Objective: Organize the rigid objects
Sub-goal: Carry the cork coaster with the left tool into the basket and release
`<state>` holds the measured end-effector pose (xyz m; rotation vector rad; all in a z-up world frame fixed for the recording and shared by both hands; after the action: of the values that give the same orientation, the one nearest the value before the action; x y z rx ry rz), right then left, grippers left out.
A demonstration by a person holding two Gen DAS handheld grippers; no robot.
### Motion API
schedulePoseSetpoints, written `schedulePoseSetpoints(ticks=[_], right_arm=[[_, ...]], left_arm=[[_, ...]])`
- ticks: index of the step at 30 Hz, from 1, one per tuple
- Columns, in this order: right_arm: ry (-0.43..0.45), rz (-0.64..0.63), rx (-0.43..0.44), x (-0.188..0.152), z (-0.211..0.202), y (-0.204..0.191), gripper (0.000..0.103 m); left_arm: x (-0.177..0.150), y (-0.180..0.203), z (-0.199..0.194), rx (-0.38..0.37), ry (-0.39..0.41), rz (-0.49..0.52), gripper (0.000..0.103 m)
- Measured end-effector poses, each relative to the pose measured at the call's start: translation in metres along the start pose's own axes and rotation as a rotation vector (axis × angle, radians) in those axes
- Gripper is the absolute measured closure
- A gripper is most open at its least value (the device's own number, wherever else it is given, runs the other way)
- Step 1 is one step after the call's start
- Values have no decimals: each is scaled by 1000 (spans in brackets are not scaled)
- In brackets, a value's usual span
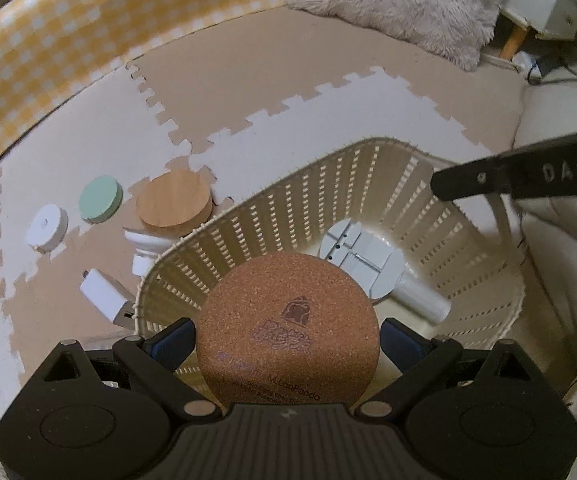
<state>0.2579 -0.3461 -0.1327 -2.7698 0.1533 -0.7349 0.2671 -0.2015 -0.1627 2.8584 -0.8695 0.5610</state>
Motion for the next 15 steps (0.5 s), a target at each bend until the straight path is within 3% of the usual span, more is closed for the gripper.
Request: schedulePoseSetpoints(ticks=[15], right_arm=[[-12, -12, -13, -2, 0, -1, 97]], left_arm=[[1, 4, -16, -20, 31, -13, 1]])
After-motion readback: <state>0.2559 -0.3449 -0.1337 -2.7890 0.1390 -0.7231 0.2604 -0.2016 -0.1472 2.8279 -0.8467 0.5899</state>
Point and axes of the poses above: each gripper's, at about its wrist camera, not at the fingertips, and z roughly the way its jaws point, y to its right, x to its top, the point moved 8 cm from there along z, roughly the way its jaws point, and after that the axes turned 3 degrees about -z, right-handed, at the moved point
